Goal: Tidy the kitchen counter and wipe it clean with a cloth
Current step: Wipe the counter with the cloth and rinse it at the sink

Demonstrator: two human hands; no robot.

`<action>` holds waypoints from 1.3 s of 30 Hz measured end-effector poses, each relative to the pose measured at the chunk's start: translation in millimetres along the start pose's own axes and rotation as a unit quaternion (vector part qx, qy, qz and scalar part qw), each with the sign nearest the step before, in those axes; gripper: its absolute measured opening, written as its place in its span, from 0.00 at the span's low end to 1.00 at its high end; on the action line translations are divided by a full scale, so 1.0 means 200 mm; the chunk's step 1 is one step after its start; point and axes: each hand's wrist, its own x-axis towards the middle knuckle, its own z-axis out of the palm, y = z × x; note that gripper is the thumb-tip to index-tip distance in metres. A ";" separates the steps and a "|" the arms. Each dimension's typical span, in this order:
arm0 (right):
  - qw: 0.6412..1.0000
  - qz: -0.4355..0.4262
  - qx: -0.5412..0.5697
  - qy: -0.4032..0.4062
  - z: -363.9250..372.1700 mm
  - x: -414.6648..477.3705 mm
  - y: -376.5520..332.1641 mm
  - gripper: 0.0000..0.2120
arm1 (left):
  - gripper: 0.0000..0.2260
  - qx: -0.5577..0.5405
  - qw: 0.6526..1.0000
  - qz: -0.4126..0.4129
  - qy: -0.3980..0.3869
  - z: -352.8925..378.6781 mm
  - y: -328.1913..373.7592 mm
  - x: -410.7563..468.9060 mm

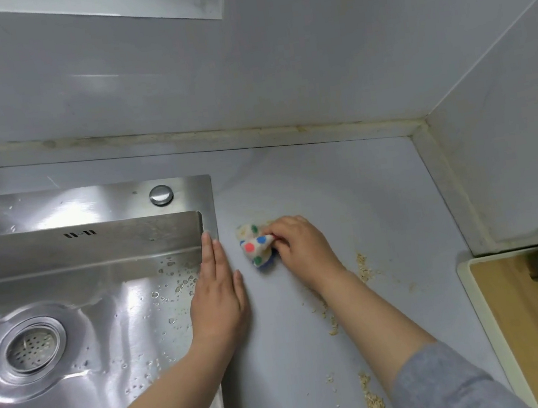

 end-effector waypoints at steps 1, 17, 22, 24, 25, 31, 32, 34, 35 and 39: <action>1.000 0.003 0.002 0.002 -0.01 -0.07 0.01 0.13 | 0.28 0.001 1.000 -0.002 -0.001 0.00 0.00 0.00; 0.995 0.076 0.017 0.068 -0.28 -0.27 0.15 0.12 | 0.26 0.022 0.999 -0.026 -0.005 -0.02 0.04 0.00; 0.992 0.120 -0.002 0.044 -0.25 -0.07 0.33 0.13 | 0.26 0.034 0.999 -0.023 -0.016 -0.02 0.05 0.00; 0.988 0.147 0.037 0.038 -0.22 -0.10 0.34 0.14 | 0.26 0.035 0.999 -0.018 -0.020 -0.02 0.05 0.00; 0.986 0.155 0.052 0.041 -0.20 -0.13 0.32 0.13 | 0.27 0.041 0.999 -0.013 -0.026 -0.02 0.04 0.01; 0.987 0.143 0.078 -0.003 -0.15 -0.45 0.23 0.14 | 0.30 0.195 0.977 0.067 -0.045 0.03 -0.01 0.05; 0.987 0.142 0.079 -0.015 -0.15 -0.49 0.21 0.14 | 0.30 0.209 0.971 0.103 -0.052 0.03 0.00 0.05; 0.986 0.145 0.086 -0.006 -0.20 -0.53 0.20 0.13 | 0.30 0.212 0.962 0.157 -0.067 0.04 0.03 0.05; 0.985 0.145 0.086 0.015 -0.23 -0.53 0.21 0.13 | 0.30 0.205 0.960 0.174 -0.073 0.05 0.06 0.05; 0.985 0.137 0.071 0.081 -0.40 -0.45 0.27 0.12 | 0.29 0.198 0.952 0.211 -0.094 0.13 0.18 0.06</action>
